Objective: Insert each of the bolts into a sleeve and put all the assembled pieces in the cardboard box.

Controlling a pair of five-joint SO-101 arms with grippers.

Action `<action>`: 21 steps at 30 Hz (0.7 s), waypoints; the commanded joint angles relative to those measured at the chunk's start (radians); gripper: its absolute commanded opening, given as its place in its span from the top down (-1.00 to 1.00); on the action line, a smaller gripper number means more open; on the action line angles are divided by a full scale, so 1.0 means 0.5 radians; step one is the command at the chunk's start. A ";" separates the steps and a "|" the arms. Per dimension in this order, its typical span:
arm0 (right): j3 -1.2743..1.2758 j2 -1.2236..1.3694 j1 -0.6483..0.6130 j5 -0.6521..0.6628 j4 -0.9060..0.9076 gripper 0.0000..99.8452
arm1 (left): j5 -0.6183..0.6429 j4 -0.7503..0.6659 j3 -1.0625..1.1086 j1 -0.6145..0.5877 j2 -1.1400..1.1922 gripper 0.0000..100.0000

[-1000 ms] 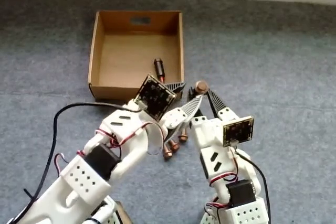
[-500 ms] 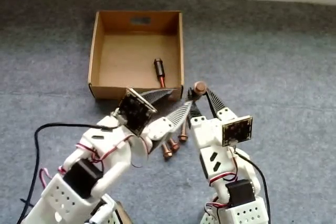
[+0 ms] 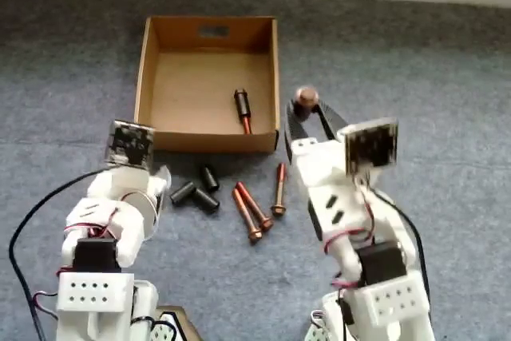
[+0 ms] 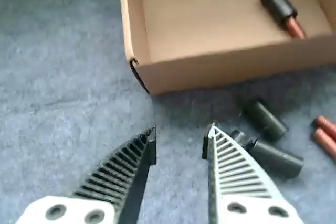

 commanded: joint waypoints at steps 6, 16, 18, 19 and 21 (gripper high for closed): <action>-0.931 1.293 -0.140 0.003 0.008 0.99 | -0.086 -0.114 0.256 -0.026 -0.029 0.66; -1.775 2.509 -0.198 -0.261 0.011 0.99 | -0.086 -0.319 0.456 -0.020 -0.029 0.66; -1.981 2.720 -0.204 -0.264 0.054 0.99 | -0.086 -0.319 0.459 -0.017 -0.029 0.66; -2.101 2.822 -0.204 -0.264 0.103 0.99 | -0.086 -0.316 0.459 -0.017 -0.029 0.66; -2.364 3.006 -0.189 -0.264 0.262 0.99 | -0.086 -0.316 0.459 -0.017 -0.029 0.66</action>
